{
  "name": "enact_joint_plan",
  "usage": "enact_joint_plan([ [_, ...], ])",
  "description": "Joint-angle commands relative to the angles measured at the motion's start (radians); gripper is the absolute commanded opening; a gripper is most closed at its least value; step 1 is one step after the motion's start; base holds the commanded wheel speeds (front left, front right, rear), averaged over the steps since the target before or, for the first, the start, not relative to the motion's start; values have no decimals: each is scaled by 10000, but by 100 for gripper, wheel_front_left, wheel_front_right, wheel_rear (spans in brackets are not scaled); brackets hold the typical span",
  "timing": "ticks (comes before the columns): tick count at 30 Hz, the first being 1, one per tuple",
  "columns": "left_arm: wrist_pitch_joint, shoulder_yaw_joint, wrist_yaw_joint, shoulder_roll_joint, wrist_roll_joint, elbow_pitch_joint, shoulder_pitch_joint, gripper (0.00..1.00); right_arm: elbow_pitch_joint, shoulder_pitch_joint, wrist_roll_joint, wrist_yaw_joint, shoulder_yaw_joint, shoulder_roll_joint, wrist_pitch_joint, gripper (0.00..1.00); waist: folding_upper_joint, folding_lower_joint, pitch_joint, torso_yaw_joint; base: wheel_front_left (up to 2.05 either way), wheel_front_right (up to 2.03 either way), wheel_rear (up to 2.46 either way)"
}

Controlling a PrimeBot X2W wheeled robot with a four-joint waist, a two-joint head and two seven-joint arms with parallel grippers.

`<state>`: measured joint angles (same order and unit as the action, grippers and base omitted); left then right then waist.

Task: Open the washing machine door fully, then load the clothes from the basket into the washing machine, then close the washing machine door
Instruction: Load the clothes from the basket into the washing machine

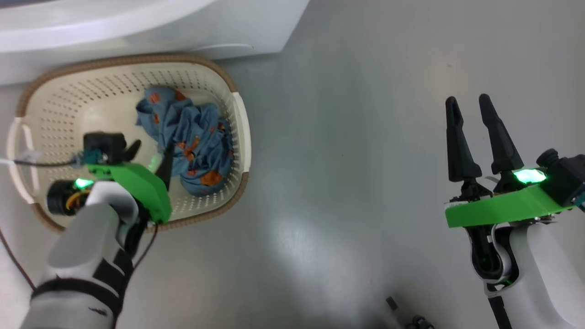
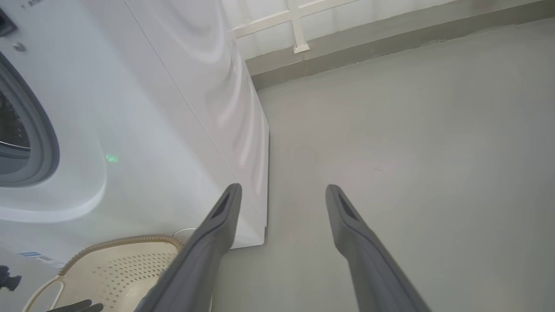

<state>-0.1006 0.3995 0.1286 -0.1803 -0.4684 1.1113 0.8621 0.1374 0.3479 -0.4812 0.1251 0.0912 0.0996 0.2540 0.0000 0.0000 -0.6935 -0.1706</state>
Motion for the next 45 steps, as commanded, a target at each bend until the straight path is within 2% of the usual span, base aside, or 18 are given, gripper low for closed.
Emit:
enact_joint_plan([
  [1, 160, 27, 20, -431, -278, -25, 204, 100, -254, 20, 126, 56, 218, 3, 78, 100, 0, 0, -607, -325, 0, 0, 0],
  [12, 1033, 1348, 21, -1362, -1603, 119, 1252, 100, -402, 523, 108, 56, 545, -276, 78, 100, 0, 0, -1673, -961, 0, 0, 0],
  [33, 1951, 2779, 21, -2244, -3568, 246, 2134, 100, -675, 669, -11, 56, 1282, -486, 78, 100, 0, 0, -2500, -1922, 0, 0, 0],
  [34, 1922, 2880, 21, -2274, -3614, 204, 2134, 71, -687, 656, -13, 56, 1286, -487, 78, 100, 0, 0, -2495, -1949, 0, 0, 0],
  [35, 1888, 2954, 21, -2294, -3673, 199, 2135, 34, -695, 644, -26, 56, 1284, -489, 78, 100, 0, 0, -2479, -1964, 0, 0, 0],
  [36, 1888, 2954, 21, -2294, -3673, 199, 2135, 34, -695, 644, -26, 56, 1284, -489, 78, 100, 0, 0, -2479, -1964, 0, 0, 0],
  [37, 1861, 3024, 21, -2295, -3732, 210, 2135, 0, -702, 629, -36, 56, 1269, -489, 78, 100, 0, 0, -2456, -1965, 0, 0, 0],
  [45, 1041, 3349, 21, -2069, -4540, 137, 1916, 0, -694, 568, 70, 56, 1007, -492, 78, 100, 0, 0, -1866, -1611, 0, 0, 0],
])
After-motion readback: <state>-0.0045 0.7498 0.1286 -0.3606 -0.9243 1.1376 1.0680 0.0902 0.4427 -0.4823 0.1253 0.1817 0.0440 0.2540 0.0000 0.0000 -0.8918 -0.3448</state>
